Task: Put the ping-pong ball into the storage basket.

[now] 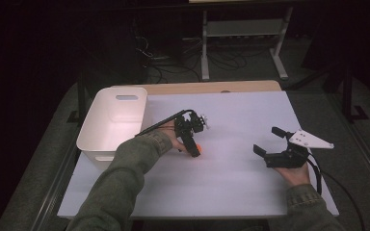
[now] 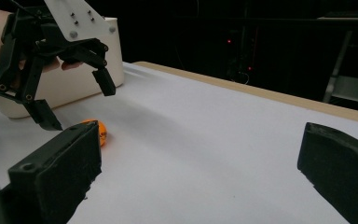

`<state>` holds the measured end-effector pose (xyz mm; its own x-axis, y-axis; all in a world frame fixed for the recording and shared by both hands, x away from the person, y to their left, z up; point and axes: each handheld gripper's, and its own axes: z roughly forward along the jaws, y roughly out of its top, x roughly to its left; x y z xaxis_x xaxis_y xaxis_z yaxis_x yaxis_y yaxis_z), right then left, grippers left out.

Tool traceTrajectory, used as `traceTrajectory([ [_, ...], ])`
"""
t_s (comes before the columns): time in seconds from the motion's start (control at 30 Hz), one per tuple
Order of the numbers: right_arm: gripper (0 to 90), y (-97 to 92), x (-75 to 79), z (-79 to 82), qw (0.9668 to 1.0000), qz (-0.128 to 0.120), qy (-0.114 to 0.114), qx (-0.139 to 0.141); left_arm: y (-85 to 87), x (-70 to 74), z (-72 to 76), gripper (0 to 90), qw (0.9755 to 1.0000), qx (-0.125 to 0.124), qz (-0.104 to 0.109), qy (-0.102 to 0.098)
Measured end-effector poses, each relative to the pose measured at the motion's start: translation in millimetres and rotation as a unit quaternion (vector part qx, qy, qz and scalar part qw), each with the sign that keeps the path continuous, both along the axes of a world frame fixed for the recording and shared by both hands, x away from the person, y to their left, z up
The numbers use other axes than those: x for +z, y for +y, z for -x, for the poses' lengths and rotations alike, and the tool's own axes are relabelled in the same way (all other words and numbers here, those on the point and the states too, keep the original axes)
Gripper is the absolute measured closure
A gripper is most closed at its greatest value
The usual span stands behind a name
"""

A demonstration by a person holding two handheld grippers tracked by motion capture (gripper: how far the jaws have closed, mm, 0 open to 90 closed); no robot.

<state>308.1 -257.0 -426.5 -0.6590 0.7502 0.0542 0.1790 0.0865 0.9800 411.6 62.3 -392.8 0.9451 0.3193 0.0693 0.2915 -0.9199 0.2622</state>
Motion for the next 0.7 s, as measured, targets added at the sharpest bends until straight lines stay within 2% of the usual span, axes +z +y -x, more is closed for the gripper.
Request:
traceTrajectory([
  [0.33, 0.0, 0.3, -0.2, -0.3, 1.0, 0.0, 0.0, 0.001, 0.0, -6.9, -4.9, 1.8, 0.9998, 0.014, -0.002, 0.01],
  [0.63, 0.0, 0.3, -0.3, -0.5, 1.0, 0.001, -0.001, 0.002, -0.1, -10.8, -5.1, 9.1, 0.9999, 0.002, -0.004, 0.014],
  [0.7, 0.0, 0.3, -0.3, -0.6, 1.0, 0.001, -0.001, 0.002, -0.2, -11.8, -5.1, 13.3, 0.9999, -0.001, -0.003, 0.015],
])
